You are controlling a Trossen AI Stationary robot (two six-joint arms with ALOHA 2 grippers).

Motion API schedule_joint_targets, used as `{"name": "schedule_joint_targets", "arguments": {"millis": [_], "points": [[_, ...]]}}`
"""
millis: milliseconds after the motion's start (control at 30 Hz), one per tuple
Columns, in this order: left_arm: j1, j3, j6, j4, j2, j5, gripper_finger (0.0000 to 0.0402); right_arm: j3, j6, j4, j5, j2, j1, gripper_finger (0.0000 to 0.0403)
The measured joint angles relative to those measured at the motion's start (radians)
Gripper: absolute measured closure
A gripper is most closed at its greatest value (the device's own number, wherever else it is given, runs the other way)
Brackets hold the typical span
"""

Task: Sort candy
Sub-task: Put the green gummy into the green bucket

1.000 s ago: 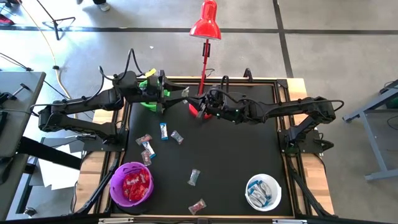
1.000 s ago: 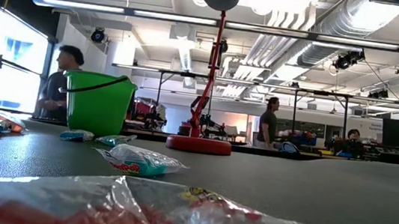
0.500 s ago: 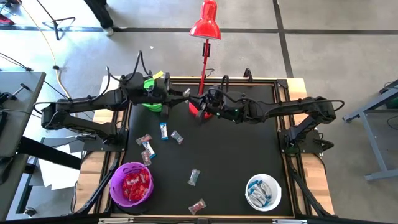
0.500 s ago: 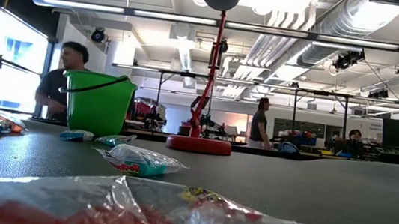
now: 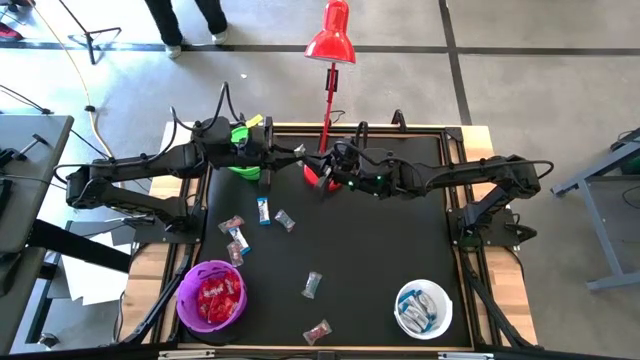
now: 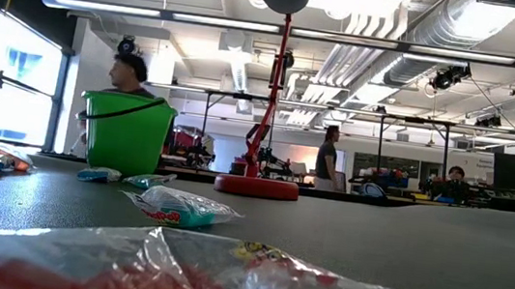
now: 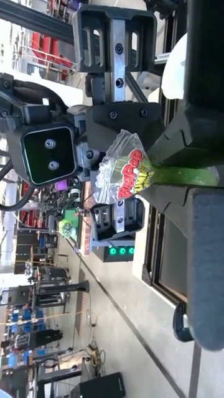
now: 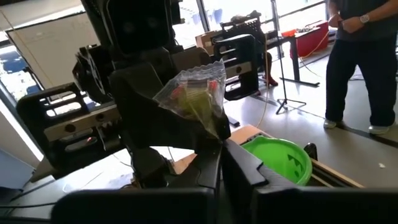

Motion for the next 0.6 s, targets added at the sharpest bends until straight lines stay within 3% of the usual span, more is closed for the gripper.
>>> {"name": "schedule_joint_targets", "arguments": {"millis": [333,500,600], "points": [[0.008,0.0,0.002,-0.097,-0.043,-0.014,0.0396,0.0,0.007,-0.05,-0.003,0.001,0.001,0.0283],[0.066,0.0,0.003,-0.234,-0.114,-0.018,0.0396,0.0,0.053,-0.116,-0.001,-0.011,0.001,0.0262],[0.116,0.001,0.003,-0.333,-0.163,-0.084,0.0396,0.0,0.095,-0.156,0.002,-0.014,0.0,0.0261]]}}
